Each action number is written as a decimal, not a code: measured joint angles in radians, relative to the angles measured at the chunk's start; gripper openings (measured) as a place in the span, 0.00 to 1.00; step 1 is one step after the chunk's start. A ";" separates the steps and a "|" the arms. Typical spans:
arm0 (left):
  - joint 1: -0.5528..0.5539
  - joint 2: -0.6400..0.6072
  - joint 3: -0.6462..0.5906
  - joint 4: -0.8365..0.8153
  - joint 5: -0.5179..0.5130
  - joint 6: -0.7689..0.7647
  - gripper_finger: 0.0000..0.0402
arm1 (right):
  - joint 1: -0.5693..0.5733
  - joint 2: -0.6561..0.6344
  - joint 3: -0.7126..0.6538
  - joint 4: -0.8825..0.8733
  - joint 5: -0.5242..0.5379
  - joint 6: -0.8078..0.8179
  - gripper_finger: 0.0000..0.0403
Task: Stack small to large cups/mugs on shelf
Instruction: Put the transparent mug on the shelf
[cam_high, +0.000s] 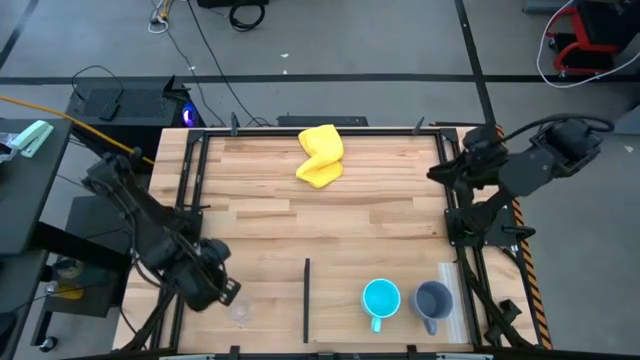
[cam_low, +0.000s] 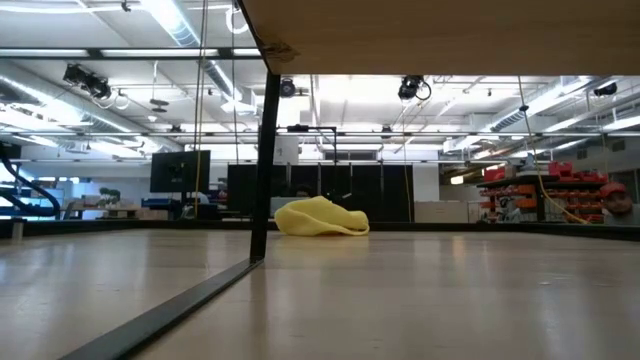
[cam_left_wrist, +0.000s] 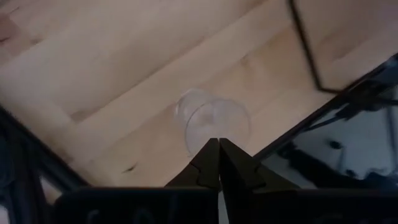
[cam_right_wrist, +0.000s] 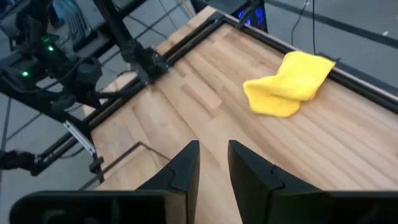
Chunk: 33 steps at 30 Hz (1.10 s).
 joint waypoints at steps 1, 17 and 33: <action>-0.007 0.019 0.005 -0.002 0.016 -0.004 0.05 | 0.000 0.004 0.000 0.000 -0.007 0.000 0.23; -0.033 0.199 0.005 0.025 0.057 -0.022 0.12 | 0.000 0.018 -0.001 0.000 -0.041 -0.004 0.23; -0.021 0.204 -0.120 0.183 0.095 -0.037 0.25 | 0.000 0.020 0.000 0.000 -0.041 -0.007 0.23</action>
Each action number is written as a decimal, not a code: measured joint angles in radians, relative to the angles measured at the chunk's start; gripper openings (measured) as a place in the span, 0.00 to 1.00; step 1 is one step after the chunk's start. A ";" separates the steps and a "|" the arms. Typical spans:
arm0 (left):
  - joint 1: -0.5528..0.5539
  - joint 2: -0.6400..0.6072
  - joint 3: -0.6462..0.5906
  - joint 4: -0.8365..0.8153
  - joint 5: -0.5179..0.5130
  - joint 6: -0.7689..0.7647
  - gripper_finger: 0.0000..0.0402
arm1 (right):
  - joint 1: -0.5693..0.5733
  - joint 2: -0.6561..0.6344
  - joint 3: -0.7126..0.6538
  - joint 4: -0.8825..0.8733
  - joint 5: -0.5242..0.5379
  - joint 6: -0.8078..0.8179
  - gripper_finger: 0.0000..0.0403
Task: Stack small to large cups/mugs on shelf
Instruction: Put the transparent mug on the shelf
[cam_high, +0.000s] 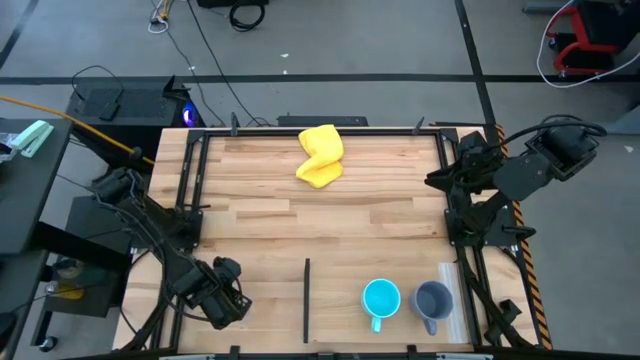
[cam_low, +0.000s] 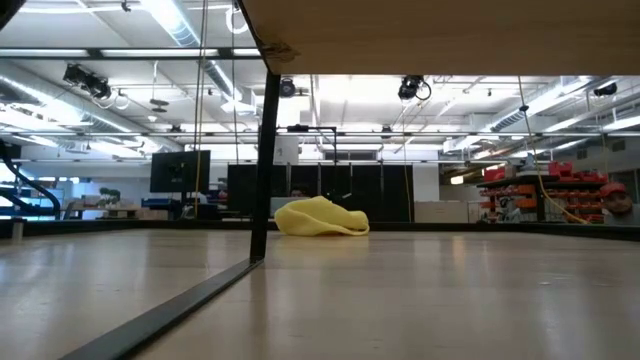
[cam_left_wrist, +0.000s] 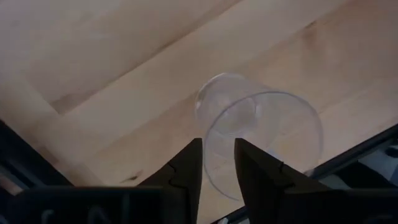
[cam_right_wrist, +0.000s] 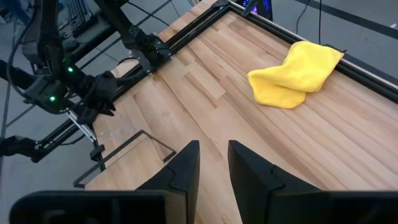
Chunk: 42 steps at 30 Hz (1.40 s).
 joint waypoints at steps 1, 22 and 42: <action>0.000 0.000 -0.013 0.012 0.007 0.000 0.25 | 0.000 0.000 0.000 0.000 0.000 0.000 0.23; 0.049 -0.001 -0.039 0.012 0.018 -0.010 0.04 | 0.000 0.000 0.000 0.000 0.000 0.000 0.23; 0.206 -0.048 0.281 -0.241 0.007 0.232 0.01 | 0.000 0.008 0.000 0.000 -0.046 -0.053 0.23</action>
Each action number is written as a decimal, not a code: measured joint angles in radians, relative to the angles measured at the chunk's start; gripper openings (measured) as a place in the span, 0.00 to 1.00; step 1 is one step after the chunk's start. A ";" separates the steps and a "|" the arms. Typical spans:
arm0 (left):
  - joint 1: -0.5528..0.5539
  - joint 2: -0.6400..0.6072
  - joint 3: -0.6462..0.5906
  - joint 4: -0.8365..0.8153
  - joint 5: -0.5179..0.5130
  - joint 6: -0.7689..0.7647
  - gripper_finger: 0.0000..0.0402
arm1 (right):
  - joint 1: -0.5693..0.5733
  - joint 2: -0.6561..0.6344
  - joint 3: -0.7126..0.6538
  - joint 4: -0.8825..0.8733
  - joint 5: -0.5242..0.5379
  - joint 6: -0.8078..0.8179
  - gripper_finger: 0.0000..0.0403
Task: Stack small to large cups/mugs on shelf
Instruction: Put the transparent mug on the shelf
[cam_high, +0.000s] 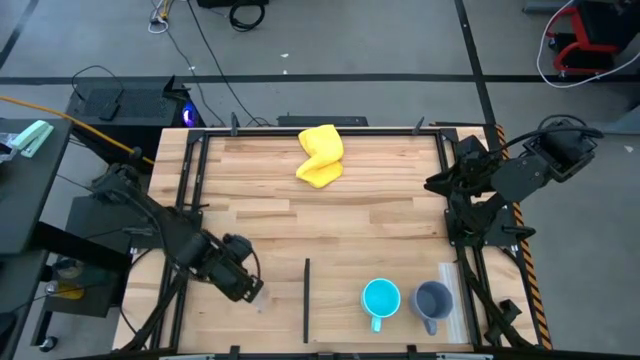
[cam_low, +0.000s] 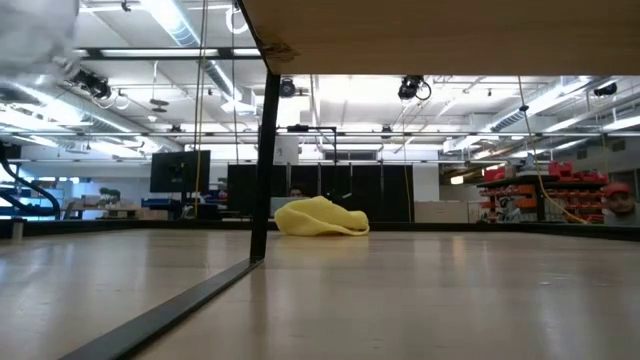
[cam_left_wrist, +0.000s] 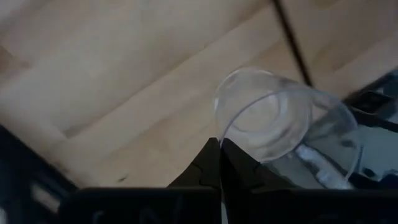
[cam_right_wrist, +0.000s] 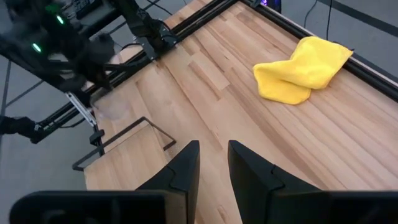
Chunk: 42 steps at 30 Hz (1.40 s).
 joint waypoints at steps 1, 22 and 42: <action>0.010 0.000 0.048 -0.050 -0.012 0.015 0.01 | 0.000 0.000 0.000 0.000 0.000 0.000 0.23; 0.227 0.280 0.787 -0.363 -0.060 0.430 0.00 | 0.000 -0.185 -0.295 -0.001 -0.007 0.162 0.23; 0.272 0.525 0.944 -0.157 0.017 0.562 0.00 | 0.000 -0.189 -0.360 0.000 -0.013 0.107 0.23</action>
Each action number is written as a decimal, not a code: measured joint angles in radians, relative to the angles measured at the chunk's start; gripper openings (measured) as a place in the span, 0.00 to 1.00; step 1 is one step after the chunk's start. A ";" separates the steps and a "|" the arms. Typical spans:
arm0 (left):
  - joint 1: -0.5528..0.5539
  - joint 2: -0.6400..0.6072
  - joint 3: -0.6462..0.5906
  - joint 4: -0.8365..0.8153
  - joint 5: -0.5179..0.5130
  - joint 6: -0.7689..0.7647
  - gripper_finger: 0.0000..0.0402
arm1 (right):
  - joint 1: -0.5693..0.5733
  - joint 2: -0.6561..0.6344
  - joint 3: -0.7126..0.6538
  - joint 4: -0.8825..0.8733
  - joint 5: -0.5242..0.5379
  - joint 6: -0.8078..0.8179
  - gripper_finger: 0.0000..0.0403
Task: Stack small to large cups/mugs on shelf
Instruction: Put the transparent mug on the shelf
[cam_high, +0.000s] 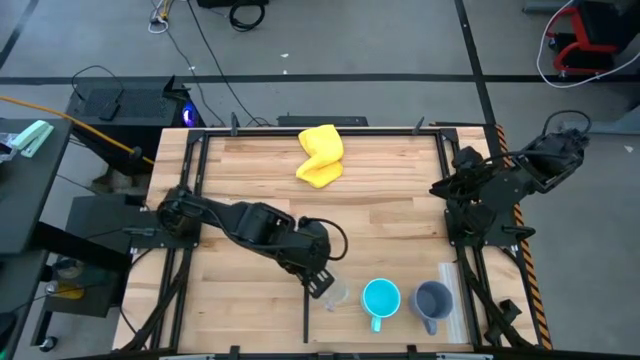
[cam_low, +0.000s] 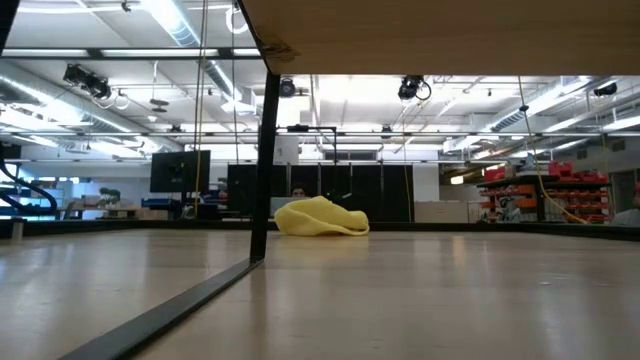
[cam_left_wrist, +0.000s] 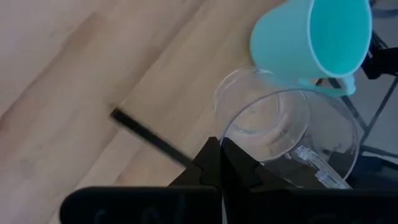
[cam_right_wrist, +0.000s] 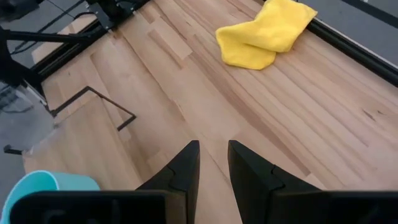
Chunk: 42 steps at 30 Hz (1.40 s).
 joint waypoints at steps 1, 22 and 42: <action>-0.002 0.008 0.000 0.013 0.000 0.000 0.00 | 0.000 0.001 0.000 0.000 0.000 -0.003 0.23; -0.050 0.096 -0.001 -0.008 -0.001 -0.026 0.00 | 0.000 0.011 0.000 0.000 0.042 -0.048 0.23; -0.055 0.111 0.000 0.020 -0.007 0.013 0.04 | 0.000 0.043 0.000 0.000 0.045 -0.062 0.23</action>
